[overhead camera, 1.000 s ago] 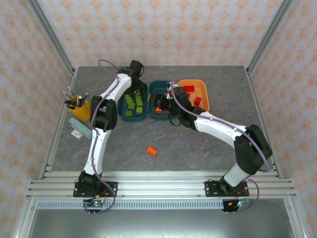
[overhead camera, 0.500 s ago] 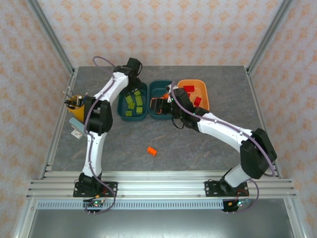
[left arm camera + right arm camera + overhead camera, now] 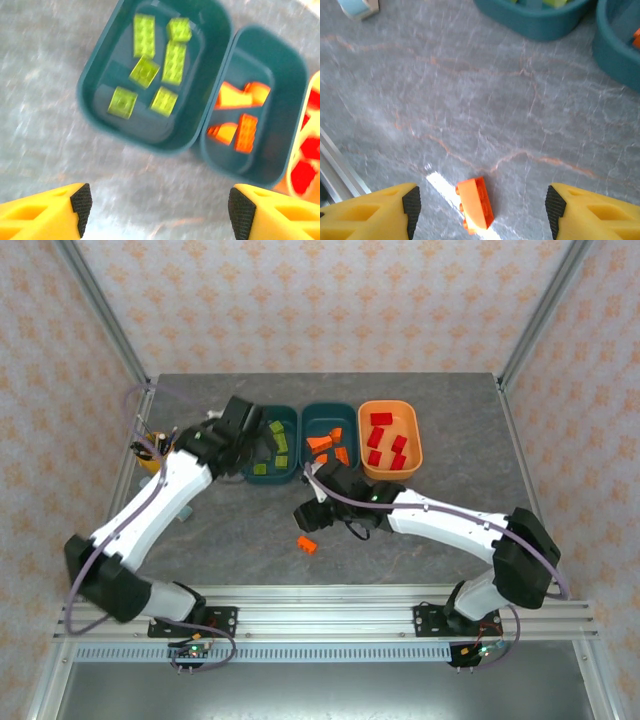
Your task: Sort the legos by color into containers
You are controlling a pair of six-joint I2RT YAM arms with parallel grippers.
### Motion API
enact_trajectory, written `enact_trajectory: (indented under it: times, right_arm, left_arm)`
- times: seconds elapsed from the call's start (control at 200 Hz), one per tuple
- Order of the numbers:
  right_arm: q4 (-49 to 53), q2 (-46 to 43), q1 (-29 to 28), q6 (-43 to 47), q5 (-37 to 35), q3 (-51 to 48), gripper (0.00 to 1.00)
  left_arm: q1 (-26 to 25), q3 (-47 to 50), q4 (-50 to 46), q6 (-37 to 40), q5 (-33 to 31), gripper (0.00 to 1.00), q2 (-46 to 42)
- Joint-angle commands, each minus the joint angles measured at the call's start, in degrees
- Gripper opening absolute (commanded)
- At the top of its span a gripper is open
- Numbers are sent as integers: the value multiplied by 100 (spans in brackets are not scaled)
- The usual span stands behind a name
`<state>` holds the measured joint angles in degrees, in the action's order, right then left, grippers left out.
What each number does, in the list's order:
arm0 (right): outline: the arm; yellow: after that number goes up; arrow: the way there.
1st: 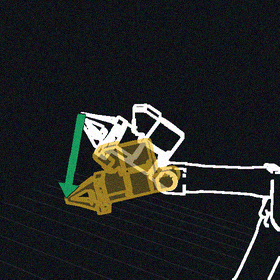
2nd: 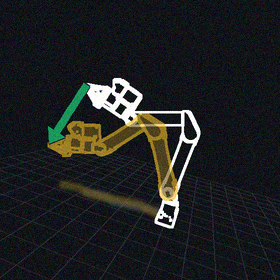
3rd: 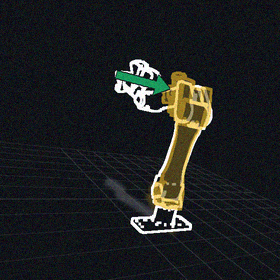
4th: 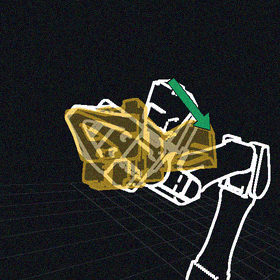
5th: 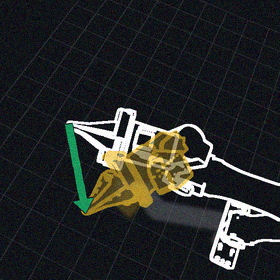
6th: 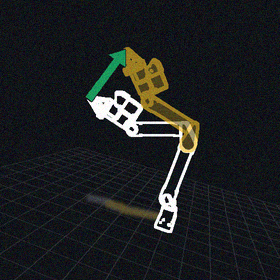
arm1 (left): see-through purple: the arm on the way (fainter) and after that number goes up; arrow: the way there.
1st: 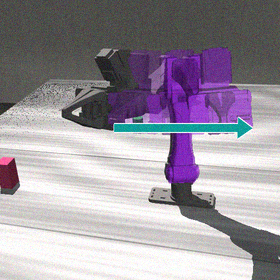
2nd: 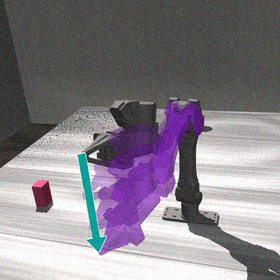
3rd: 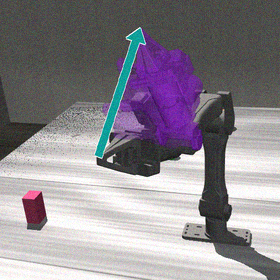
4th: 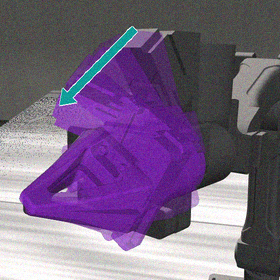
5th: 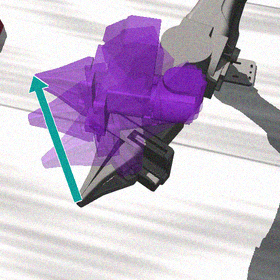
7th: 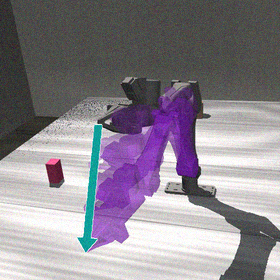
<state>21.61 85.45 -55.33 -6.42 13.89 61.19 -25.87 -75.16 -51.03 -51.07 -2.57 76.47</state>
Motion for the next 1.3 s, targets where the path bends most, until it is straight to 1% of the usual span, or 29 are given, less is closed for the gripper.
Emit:
enact_trajectory:
  times: [0.0, 0.12, 0.23, 0.365, 0.46, 0.565, 0.661, 0.836, 0.946, 1.091, 1.186, 1.296]
  right_arm:
    - [674, 263, -171, 291, -71, 99, 67]
    - [924, 606, -406, 441, -134, 250, 64]
    - [996, 940, -513, 518, -200, 393, 64]
    - [1170, 1433, -536, 587, -231, 714, 62]
    - [1226, 1715, -560, 614, -216, 897, 60]
    - [1291, 1962, -588, 617, -233, 1024, 57]
    - [1277, 2089, -597, 556, -244, 1057, 52]
    - [1236, 2209, -596, 451, -239, 1111, 38]
    - [1236, 2209, -589, 379, -260, 1158, 30]
    - [1209, 1944, -577, 215, -453, 1184, 25]
    - [1292, 1660, -377, -5, -545, 1308, 24]
    - [1313, 1362, 154, -328, -427, 1507, 23]
  left_arm:
    - [-242, 919, -474, -527, -349, 76, -1060]
    - [-395, 1821, -913, -946, -153, 76, -2408]
    - [-426, 2391, -1186, -1084, 275, 76, -3375]
    - [-427, 2721, -1446, -1046, 752, 76, -3939]
    - [-423, 2757, -1554, -1008, 806, 75, -4113]
    - [-429, 2754, -1498, -975, 808, 75, -4110]
    - [-429, 2771, -1336, -917, 884, 76, -3956]
    - [-424, 2709, -1049, -745, 977, 76, -3620]
    - [-428, 2687, -892, -661, 1043, 75, -3429]
    - [-430, 2624, -583, -581, 1174, 75, -3193]
    - [-435, 2516, -327, -537, 1224, 76, -2982]
    - [-437, 2337, 11, -536, 1235, 76, -2646]
